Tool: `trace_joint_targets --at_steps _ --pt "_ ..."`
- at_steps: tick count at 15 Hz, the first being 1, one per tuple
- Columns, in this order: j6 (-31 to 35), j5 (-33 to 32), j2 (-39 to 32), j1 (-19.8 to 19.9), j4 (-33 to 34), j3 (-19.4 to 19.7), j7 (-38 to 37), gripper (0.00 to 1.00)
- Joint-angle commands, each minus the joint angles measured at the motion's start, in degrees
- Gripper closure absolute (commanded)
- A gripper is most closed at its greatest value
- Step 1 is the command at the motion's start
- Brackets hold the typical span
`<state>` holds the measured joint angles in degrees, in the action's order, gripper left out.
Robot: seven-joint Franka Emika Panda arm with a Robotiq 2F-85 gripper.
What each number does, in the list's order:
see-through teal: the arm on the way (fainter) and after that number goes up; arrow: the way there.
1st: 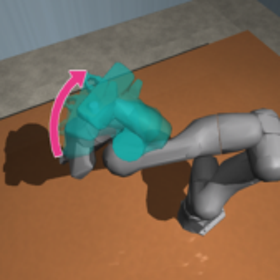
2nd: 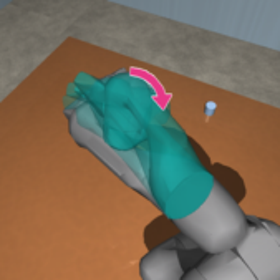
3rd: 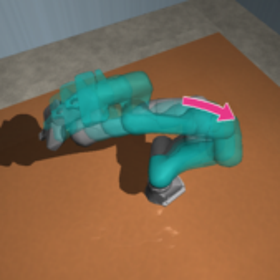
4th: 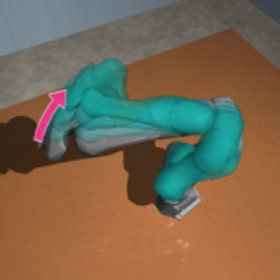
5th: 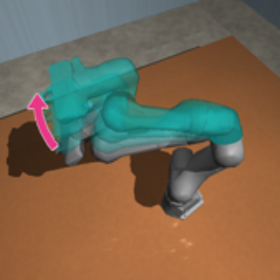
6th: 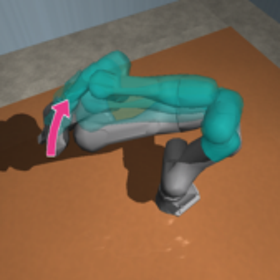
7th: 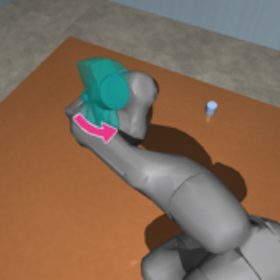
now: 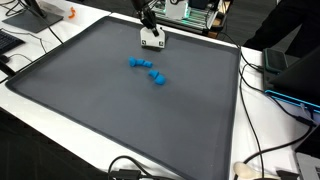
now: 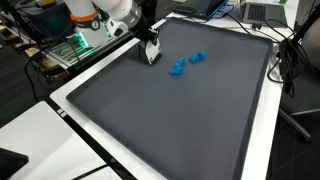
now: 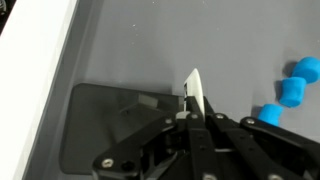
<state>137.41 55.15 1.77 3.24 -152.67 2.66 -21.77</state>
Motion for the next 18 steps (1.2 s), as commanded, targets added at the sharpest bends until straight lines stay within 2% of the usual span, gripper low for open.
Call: trace_joint_targets --at_steps 1,18 --pt "2.0 1.6 1.7 0.1 -1.9 0.2 1.6 0.99" --pt "2.5 3.2 -0.6 -0.4 -0.8 -0.2 2.2 0.99"
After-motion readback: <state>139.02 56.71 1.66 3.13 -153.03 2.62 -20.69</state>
